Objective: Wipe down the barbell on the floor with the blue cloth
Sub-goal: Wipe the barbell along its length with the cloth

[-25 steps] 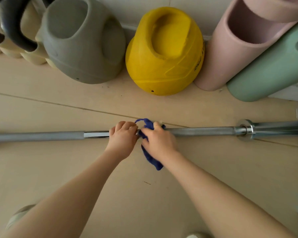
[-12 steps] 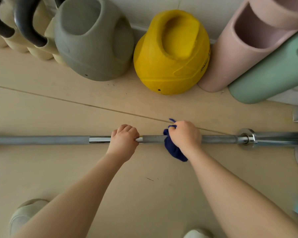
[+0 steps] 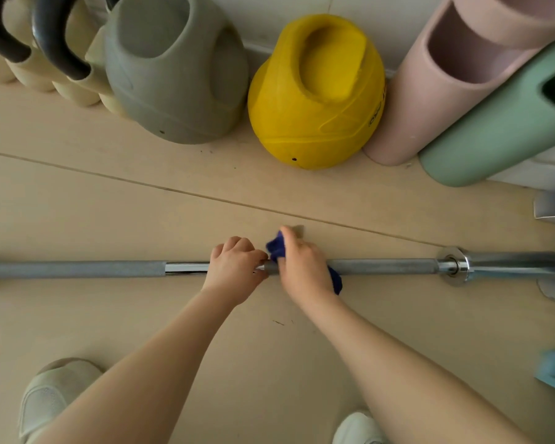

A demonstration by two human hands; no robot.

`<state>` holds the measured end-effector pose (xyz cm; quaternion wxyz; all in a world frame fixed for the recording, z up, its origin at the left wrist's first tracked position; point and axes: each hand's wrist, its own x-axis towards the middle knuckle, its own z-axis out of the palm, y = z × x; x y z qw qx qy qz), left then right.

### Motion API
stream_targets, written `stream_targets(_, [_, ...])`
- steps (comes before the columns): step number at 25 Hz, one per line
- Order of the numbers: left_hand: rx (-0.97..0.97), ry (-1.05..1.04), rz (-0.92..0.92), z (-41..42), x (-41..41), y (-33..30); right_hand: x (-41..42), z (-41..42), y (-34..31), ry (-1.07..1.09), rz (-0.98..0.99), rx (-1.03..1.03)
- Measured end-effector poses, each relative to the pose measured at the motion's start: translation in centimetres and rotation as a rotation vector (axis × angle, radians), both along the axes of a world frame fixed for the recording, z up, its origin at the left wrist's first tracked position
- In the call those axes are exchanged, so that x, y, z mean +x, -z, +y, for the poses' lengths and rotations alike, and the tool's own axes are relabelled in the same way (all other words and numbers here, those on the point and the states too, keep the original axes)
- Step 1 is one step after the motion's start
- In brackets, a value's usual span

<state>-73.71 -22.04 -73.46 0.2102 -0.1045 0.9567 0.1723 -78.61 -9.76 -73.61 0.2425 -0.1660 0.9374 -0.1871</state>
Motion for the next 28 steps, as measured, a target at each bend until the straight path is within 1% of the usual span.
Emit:
stream_targets(2, [-0.02, -0.01, 0.012, 0.3, 0.1, -0.1, 1.8, -0.2, -0.1, -0.24, 0.099, 0.009])
stream_targets(4, [-0.029, -0.009, 0.007, 0.6, 0.1, -0.2, 0.4, 2.1, 0.0, -0.379, 0.087, 0.032])
stream_targets(5, [-0.033, -0.002, 0.002, 0.7, 0.2, -0.1, -0.6, 3.7, 0.2, -0.394, 0.112, 0.069])
stream_targets(6, [-0.035, -0.003, -0.001, 0.8, 0.3, 0.1, -1.5, 5.3, 0.6, -0.319, 0.152, 0.115])
stream_targets(7, [-0.035, -0.009, -0.001, 0.9, 0.4, 0.2, -2.1, 6.3, 0.6, -0.198, 0.187, 0.169])
stream_targets(8, [-0.037, -0.016, 0.001, 0.9, 0.5, 0.3, -2.2, 6.4, 0.5, -0.092, 0.175, 0.2])
stream_targets(9, [-0.042, -0.018, 0.004, 0.9, 0.6, 0.5, -1.9, 5.4, 0.1, -0.078, 0.164, 0.191])
stream_targets(12, [-0.078, 0.023, -0.012, 1.0, 0.5, 0.4, -0.2, 2.3, 0.2, -0.282, 0.213, 0.08])
stream_targets(13, [-0.087, 0.037, -0.026, 1.0, 0.4, 0.3, -0.7, 2.7, -0.1, -0.311, 0.187, 0.088])
stream_targets(14, [-0.091, 0.045, -0.043, 1.1, 0.3, 0.1, -1.7, 3.8, -0.6, -0.282, 0.153, 0.14])
stream_targets(15, [-0.092, 0.04, -0.053, 1.1, 0.1, 0.0, -2.7, 5.6, -0.8, -0.215, 0.139, 0.21])
stream_targets(17, [-0.083, 0.01, -0.052, 1.1, -0.2, -0.2, -4.2, 9.4, -1.3, 0.007, 0.139, 0.353])
stream_targets(18, [-0.06, 0.012, -0.044, 1.2, -0.4, -0.2, -4.3, 10.4, -1.3, 0.082, 0.136, 0.394])
stream_targets(19, [-0.021, 0.045, -0.037, 1.6, -0.5, -0.3, -4.1, 10.3, -1.5, 0.083, 0.146, 0.404])
stream_targets(20, [0.021, 0.106, -0.03, 2.2, -0.7, -0.3, -3.2, 9.6, -1.3, 0.026, 0.187, 0.375])
stream_targets(21, [0.05, 0.177, -0.016, 3.0, -0.9, -0.4, -2.2, 8.8, -1.3, -0.063, 0.195, 0.315])
stream_targets(23, [0.068, 0.271, 0.017, 5.1, -1.3, -0.6, -0.8, 8.5, -0.6, -0.242, 0.258, 0.262])
stream_targets(24, [0.069, 0.285, 0.028, 6.0, -1.6, -0.6, -1.2, 9.6, -0.6, -0.256, 0.273, 0.254])
stream_targets(25, [0.073, 0.287, 0.036, 6.8, -1.9, -0.6, -2.0, 11.3, -0.5, -0.202, 0.296, 0.269])
stream_targets(26, [0.078, 0.282, 0.041, 7.4, -2.3, -0.6, -3.0, 13.1, -0.6, -0.111, 0.308, 0.337])
stream_targets(28, [0.081, 0.292, 0.033, 8.0, -2.9, -0.6, -4.7, 16.4, -0.7, 0.032, 0.255, 0.568])
